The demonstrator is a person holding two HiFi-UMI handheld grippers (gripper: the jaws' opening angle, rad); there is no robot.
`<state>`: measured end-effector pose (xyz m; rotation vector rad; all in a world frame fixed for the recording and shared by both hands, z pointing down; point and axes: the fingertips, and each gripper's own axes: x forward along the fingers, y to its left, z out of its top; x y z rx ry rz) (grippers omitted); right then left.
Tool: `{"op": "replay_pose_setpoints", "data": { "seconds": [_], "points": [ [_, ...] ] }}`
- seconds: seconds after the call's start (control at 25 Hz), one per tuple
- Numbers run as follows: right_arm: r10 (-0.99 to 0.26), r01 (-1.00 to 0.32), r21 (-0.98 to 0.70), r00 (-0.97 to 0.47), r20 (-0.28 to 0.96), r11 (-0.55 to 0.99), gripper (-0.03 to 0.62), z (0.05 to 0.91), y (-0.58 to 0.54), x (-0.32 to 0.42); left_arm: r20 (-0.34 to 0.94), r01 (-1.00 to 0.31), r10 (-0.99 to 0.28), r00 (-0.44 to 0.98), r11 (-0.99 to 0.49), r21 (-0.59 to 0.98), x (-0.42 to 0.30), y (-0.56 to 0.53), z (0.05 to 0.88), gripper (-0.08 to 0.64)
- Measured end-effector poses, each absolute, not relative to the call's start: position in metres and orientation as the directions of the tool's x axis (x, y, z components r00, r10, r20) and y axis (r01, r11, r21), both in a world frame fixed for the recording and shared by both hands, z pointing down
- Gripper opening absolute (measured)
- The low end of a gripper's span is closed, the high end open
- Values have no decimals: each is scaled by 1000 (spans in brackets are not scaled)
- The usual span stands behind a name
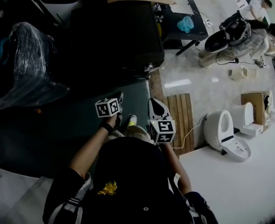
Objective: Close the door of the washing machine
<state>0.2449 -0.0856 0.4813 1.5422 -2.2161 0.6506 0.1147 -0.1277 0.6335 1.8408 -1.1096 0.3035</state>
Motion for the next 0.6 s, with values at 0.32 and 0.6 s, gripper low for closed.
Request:
{"op": "replay_pose_setpoints", "data": {
  "seconds": [0.32, 0.6],
  "points": [
    [-784, -933, -200, -361, 506, 300, 25, 460, -83, 210, 502, -759, -617, 606, -260, 597, 91, -85, 527, 15],
    [-766, -938, -235, -345, 542, 255, 24, 465, -54, 187, 462, -734, -648, 605, -228, 640, 59, -37, 504, 15]
  ]
}}
